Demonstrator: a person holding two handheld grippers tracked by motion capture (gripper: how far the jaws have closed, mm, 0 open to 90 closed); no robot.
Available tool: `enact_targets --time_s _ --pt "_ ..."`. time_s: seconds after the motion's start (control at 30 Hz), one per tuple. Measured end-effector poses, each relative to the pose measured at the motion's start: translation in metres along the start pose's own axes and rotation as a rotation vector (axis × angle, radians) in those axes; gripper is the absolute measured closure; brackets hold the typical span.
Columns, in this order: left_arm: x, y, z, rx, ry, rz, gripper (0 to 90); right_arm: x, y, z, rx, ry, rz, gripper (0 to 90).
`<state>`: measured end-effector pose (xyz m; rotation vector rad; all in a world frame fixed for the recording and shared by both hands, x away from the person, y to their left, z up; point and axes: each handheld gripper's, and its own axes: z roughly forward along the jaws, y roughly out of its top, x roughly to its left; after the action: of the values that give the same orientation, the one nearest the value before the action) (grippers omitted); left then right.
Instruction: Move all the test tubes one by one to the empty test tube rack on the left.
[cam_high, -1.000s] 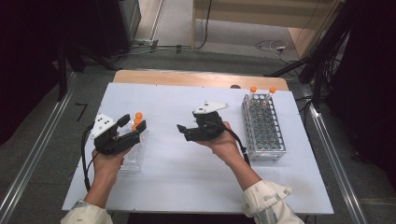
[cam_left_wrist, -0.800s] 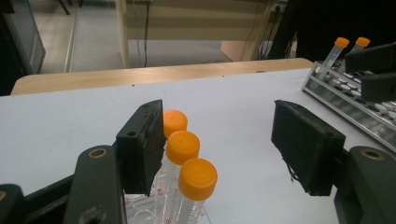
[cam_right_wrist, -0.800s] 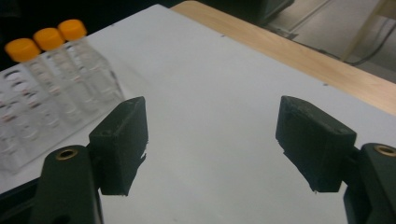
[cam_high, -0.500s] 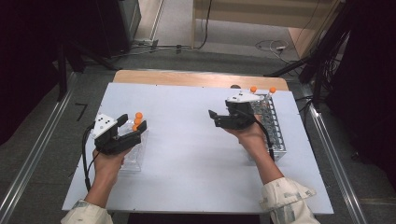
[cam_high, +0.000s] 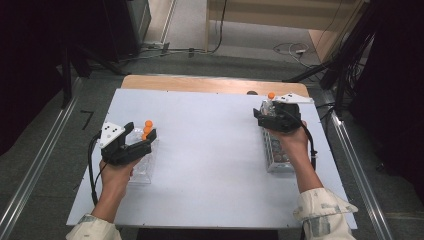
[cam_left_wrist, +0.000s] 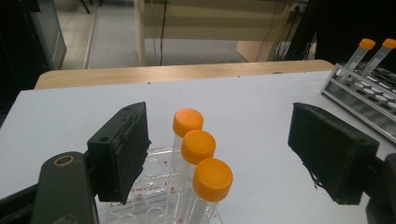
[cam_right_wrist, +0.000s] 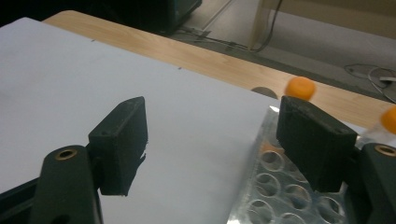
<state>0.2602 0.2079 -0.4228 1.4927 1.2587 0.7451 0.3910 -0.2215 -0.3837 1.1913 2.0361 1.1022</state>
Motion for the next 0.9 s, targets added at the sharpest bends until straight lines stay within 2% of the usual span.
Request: enact_targets --time_s 0.13,0.47,0.63,0.77,0.9 --pt "0.0 0.0 -0.001 -0.003 0.004 0.002 20.7 -0.015 -0.004 -0.002 -0.011 -0.04 0.025 23.7" --pt "-0.001 0.0 0.0 -0.008 0.006 0.001 20.7 -0.055 -0.015 0.005 0.01 -0.154 0.102 24.1" --pt "-0.002 0.0 0.0 -0.007 0.005 0.002 20.8 -0.073 -0.021 0.013 0.008 -0.21 0.116 26.2" --pt "-0.001 0.0 0.0 -0.007 0.006 0.0 21.0 -0.085 -0.025 0.022 -0.002 -0.231 0.115 28.7" --pt "-0.001 0.0 0.0 -0.004 0.009 0.001 21.1 -0.093 -0.028 0.033 0.013 -0.235 0.119 30.8"
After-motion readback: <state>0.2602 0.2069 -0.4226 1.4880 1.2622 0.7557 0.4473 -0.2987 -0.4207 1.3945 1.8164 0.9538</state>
